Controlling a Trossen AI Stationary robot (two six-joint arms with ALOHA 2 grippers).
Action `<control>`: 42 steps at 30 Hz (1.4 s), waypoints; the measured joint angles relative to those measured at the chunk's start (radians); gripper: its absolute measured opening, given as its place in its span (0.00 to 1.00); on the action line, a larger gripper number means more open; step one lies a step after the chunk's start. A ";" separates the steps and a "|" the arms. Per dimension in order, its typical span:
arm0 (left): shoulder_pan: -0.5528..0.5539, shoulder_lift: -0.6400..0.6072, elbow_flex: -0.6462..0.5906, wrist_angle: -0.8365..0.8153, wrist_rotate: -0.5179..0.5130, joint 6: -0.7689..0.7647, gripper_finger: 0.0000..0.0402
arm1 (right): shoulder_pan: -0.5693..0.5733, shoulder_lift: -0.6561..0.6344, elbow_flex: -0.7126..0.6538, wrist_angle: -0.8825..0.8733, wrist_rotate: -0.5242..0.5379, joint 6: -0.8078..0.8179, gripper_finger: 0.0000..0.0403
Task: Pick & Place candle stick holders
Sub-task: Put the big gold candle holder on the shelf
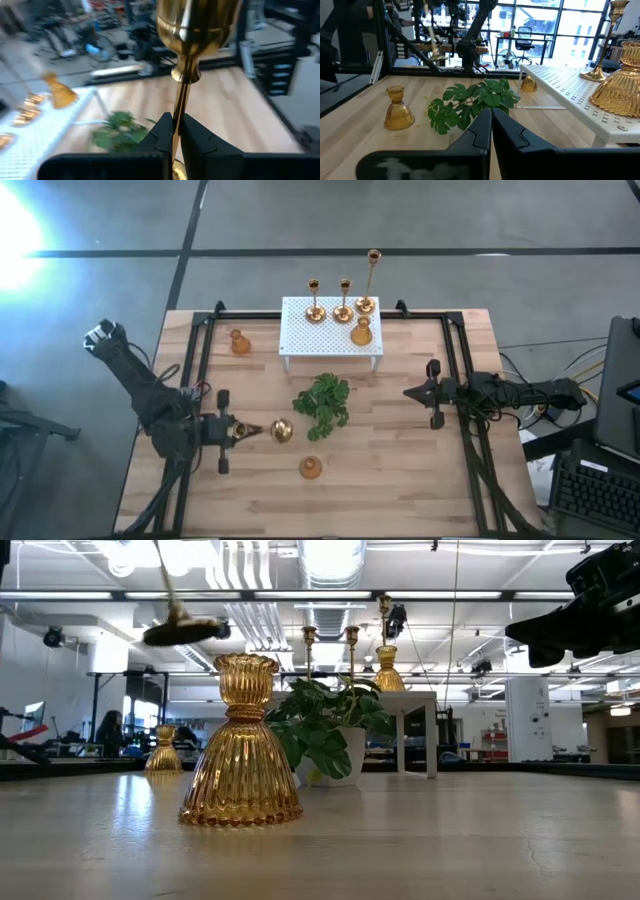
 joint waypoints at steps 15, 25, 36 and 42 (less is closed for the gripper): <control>0.245 -0.001 0.260 -0.146 -0.132 0.267 0.05 | 0.000 0.000 0.000 0.000 0.000 0.000 0.02; 0.622 0.000 0.409 -0.233 0.100 0.330 0.05 | 0.000 0.000 0.000 0.000 0.000 0.000 0.02; 1.097 0.097 0.549 -0.287 0.527 0.333 0.05 | 0.000 0.000 0.000 0.000 0.000 0.000 0.02; 1.241 0.208 0.627 -0.286 0.629 0.368 0.05 | 0.000 0.000 0.000 0.000 0.000 0.000 0.02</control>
